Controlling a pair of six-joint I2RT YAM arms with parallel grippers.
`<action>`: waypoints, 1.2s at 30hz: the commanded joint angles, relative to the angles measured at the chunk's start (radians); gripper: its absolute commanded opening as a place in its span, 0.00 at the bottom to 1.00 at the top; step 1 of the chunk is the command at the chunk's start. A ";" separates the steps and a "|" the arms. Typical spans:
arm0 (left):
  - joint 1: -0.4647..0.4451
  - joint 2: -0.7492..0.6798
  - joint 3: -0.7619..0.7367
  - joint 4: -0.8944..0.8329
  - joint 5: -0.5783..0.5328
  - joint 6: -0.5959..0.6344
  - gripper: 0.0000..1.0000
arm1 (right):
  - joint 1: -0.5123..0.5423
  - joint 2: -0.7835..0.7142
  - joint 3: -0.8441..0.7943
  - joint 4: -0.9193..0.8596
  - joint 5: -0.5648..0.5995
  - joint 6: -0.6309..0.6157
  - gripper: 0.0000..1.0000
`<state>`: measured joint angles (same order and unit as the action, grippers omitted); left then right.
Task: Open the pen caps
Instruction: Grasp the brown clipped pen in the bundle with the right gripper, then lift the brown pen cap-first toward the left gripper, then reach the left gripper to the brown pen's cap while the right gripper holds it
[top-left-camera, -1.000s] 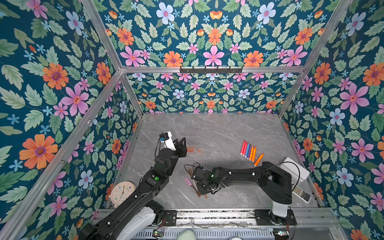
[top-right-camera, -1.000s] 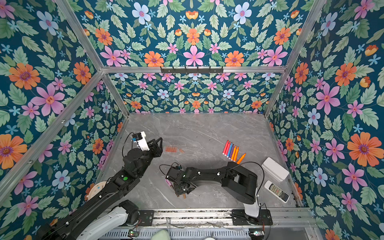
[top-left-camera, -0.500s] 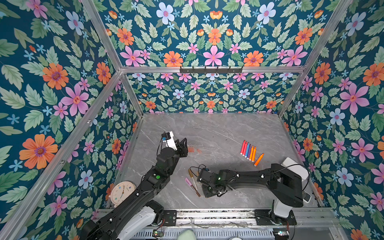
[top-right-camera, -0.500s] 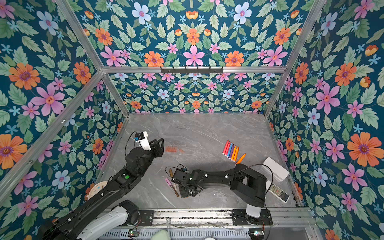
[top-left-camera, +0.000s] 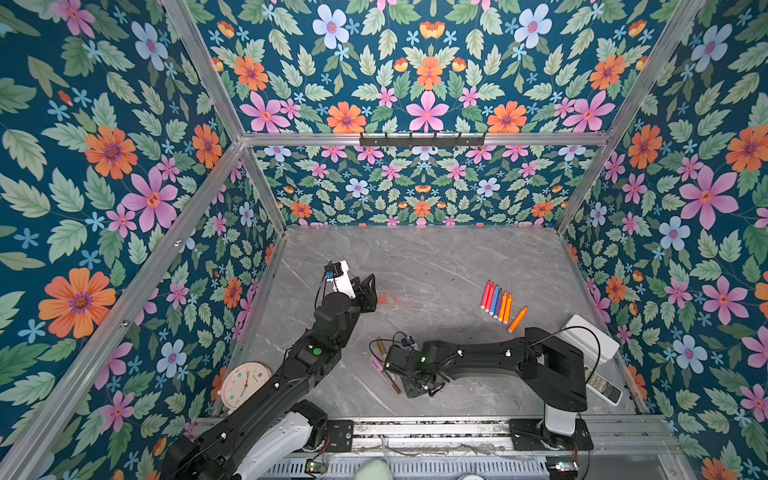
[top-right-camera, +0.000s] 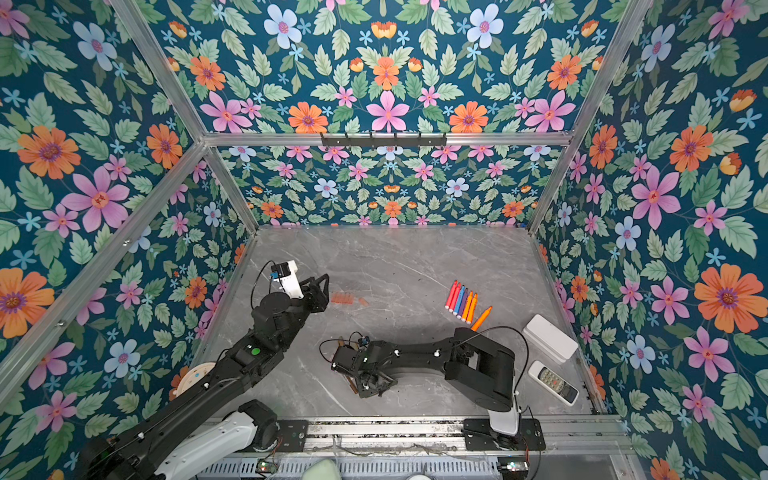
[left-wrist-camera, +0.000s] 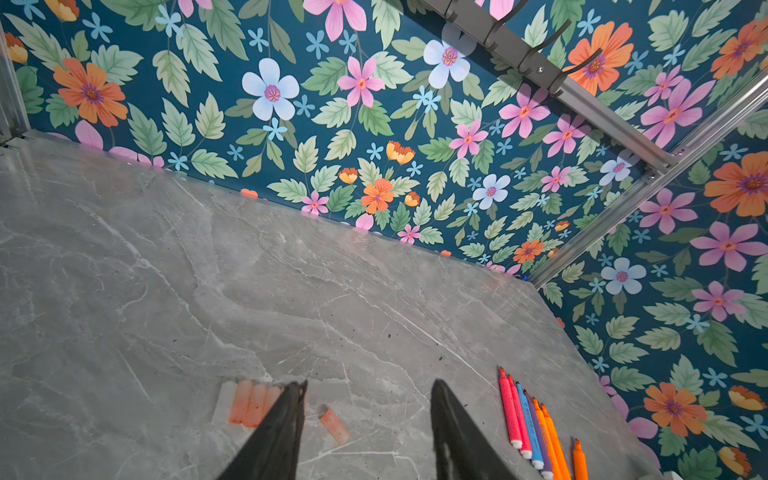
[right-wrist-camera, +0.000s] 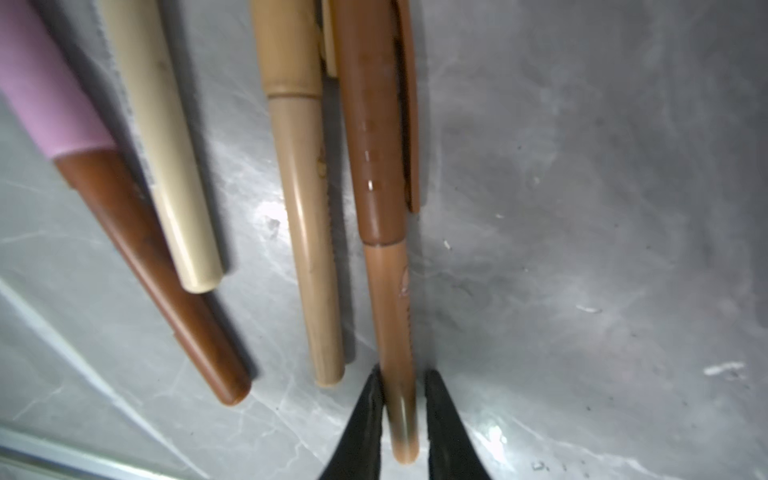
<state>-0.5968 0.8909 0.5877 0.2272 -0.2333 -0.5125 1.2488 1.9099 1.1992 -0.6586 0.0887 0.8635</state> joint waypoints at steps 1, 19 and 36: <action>0.001 -0.009 0.011 0.005 -0.014 0.025 0.51 | -0.002 0.042 -0.019 -0.024 0.027 0.009 0.17; -0.016 0.633 0.275 0.245 0.873 -0.223 0.64 | -0.314 -0.831 -0.522 0.202 -0.227 -0.196 0.00; -0.135 0.802 0.340 0.287 0.991 -0.310 0.56 | -0.488 -0.955 -0.465 0.087 -0.243 -0.261 0.00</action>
<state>-0.7277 1.6920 0.9230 0.5091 0.7418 -0.8337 0.7689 0.9482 0.7147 -0.5598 -0.1463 0.6403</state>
